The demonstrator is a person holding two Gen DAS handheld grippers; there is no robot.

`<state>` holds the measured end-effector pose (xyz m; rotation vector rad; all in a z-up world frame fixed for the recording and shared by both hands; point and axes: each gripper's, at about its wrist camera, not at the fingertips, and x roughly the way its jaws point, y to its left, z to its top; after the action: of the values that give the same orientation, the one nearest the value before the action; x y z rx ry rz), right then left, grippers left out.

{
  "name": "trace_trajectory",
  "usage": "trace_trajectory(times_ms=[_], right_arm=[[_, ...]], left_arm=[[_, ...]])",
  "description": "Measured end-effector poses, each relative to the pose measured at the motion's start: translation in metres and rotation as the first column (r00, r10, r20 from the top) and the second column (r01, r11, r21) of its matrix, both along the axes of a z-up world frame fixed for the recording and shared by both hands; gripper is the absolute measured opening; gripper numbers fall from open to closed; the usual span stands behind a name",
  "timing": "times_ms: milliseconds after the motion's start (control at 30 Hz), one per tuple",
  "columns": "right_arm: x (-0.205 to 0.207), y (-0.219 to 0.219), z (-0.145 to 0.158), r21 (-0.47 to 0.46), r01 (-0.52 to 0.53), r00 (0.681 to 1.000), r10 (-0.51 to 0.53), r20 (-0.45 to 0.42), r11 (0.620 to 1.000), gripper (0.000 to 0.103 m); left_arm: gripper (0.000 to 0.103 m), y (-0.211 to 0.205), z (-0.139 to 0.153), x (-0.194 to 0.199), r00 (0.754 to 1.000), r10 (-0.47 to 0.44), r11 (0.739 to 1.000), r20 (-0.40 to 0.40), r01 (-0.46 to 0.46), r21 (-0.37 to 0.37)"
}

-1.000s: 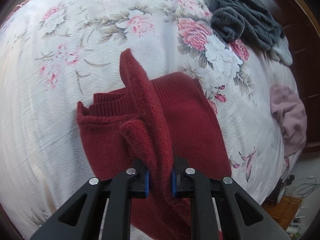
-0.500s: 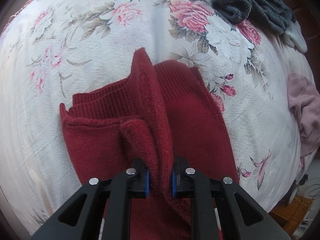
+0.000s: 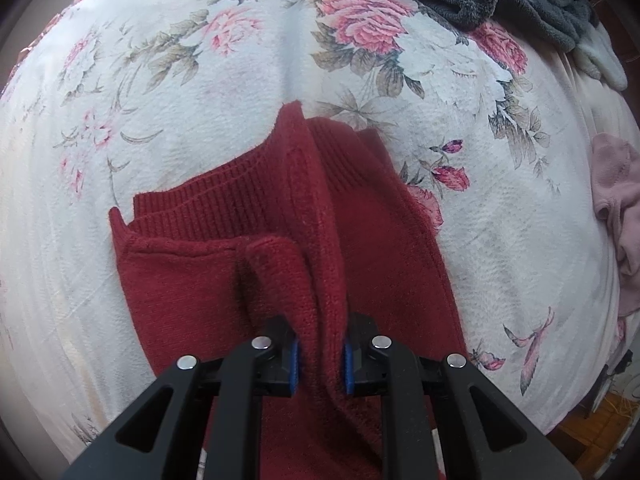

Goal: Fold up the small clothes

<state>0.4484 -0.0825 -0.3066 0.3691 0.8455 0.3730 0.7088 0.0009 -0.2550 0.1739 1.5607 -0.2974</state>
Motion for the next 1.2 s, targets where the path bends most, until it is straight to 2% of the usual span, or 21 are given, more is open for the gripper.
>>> trace_trajectory(times_ms=[700,1200], right_arm=[[0.006,-0.025,-0.020,0.031,0.008,0.998,-0.006,-0.062,0.999,0.015],[0.013,-0.033,-0.029,0.050,0.014,0.996,-0.010,-0.091,0.999,0.015]], left_arm=[[0.018,-0.036,-0.021,-0.004,1.000,0.010,0.998,0.018,-0.011,0.056],[0.022,-0.049,-0.024,-0.011,1.000,0.015,0.999,0.025,-0.016,0.050]])
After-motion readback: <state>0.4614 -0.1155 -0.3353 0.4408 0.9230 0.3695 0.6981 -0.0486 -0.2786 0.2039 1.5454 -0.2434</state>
